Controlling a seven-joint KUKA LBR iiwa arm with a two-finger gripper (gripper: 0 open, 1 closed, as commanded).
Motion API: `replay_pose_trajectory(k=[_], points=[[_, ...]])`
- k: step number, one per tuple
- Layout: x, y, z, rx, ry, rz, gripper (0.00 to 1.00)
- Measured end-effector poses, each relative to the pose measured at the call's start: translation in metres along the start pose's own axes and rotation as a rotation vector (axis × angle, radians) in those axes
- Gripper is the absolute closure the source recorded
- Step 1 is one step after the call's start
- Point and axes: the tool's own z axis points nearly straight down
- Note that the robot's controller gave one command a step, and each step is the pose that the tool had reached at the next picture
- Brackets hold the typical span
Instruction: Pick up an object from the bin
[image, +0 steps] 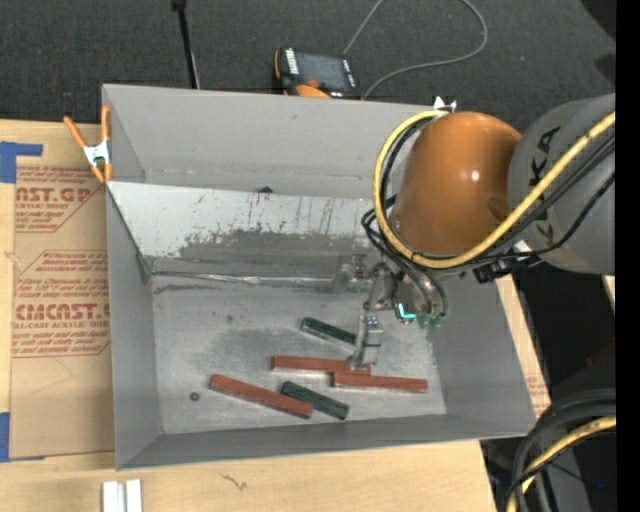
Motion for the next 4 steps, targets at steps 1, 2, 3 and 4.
replay_pose_trajectory(k=[1, 2, 3, 4], points=[[0.033, 0.019, 0.16, -0.001, 0.001, 0.049, 0.0], [0.035, -0.021, 0.126, 0.0, -0.007, 0.346, 0.0], [0.027, 0.049, 0.127, -0.004, -0.005, 0.503, 0.0], [0.036, 0.018, 0.157, -0.001, -0.002, 0.611, 0.0]])
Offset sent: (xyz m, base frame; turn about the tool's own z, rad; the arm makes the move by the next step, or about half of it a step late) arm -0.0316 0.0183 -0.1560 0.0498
